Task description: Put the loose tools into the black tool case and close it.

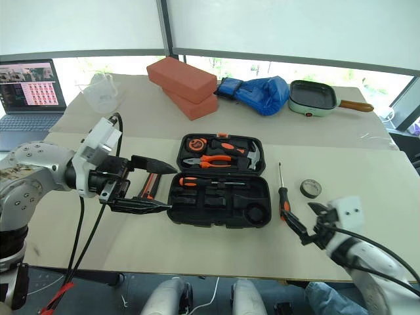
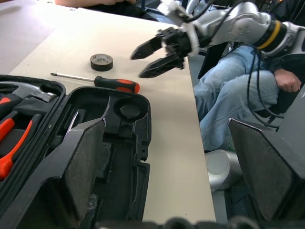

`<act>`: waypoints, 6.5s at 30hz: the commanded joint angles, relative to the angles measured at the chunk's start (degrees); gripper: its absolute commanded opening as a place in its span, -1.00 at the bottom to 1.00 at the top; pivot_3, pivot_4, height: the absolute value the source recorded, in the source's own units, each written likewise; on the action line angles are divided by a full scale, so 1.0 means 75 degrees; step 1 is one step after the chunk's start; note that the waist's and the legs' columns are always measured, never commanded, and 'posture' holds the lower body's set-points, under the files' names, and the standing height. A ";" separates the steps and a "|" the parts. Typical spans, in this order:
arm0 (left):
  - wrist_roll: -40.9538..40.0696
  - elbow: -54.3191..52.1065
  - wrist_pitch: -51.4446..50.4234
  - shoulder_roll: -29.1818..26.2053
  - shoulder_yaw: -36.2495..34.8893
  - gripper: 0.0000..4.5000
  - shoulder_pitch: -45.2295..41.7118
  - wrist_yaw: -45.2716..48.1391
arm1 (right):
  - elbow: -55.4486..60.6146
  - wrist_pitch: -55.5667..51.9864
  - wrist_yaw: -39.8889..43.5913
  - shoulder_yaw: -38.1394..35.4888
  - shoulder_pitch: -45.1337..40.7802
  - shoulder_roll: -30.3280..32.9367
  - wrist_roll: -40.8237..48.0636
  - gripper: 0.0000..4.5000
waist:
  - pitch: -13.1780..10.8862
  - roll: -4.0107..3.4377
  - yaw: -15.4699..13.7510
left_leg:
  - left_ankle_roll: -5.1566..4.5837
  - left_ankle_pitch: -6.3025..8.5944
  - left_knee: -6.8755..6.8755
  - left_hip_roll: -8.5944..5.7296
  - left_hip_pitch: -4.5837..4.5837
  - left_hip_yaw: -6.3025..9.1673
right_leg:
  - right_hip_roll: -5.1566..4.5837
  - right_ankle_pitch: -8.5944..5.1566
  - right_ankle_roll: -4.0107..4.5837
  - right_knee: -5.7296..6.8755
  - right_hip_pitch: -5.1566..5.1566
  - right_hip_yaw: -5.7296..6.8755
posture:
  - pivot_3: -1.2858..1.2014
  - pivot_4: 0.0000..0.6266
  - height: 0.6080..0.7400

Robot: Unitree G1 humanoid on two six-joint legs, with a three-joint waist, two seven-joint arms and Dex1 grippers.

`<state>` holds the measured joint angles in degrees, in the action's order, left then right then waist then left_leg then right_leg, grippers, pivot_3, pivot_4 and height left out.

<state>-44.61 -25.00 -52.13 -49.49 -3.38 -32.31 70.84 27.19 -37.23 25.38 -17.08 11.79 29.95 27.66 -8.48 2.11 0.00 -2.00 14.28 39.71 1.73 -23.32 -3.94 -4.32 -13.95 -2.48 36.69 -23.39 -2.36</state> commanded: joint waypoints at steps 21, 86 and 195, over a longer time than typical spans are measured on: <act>0.0276 -0.0002 0.0567 -0.0677 -0.0294 1.00 0.0164 -0.0574 | 0.0685 0.0311 -0.0762 -0.0104 -0.0846 -0.0536 -0.0368 -0.54 | -0.0015 -0.0024 0.0090 | 0.0001 0.0001 -0.0005 0.0006 0.0000 -0.0004 | 0.0000 -0.0002 -0.0004 0.0003 -0.0006 -0.0004 | 0.03 -0.52 0.98; -0.0284 -0.0604 0.0875 -0.1620 -0.1151 1.00 0.1851 -0.1035 | -0.4611 0.3299 0.6251 0.3832 -0.6299 0.0784 -0.1871 0.05 | -0.0065 -0.0021 0.0081 | 0.0009 -0.0002 -0.0013 0.0006 -0.0068 -0.0021 | -0.0002 0.0002 0.0007 0.0028 -0.0102 -0.0002 | 0.03 -0.52 0.98; 0.6030 0.9023 0.0923 -0.0314 0.2736 -0.81 -0.3215 -0.0440 | 0.1999 -0.0142 0.3241 0.1369 -0.3244 0.2100 0.2257 1.00 | -0.0086 -0.0011 -0.0091 | 0.0049 -0.0018 -0.0059 -0.0010 -0.0071 -0.0006 | 0.0001 -0.0005 0.0032 0.0027 -0.0113 0.0028 | 0.03 -0.52 0.98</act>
<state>0.17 43.48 -46.26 -51.02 17.72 -55.16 65.88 40.03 -39.56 50.39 -5.28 -13.24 45.54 44.53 -9.13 2.02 -0.68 -1.63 14.14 39.27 1.66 -23.87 -3.98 -4.31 -13.99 -2.24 36.89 -24.24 -2.15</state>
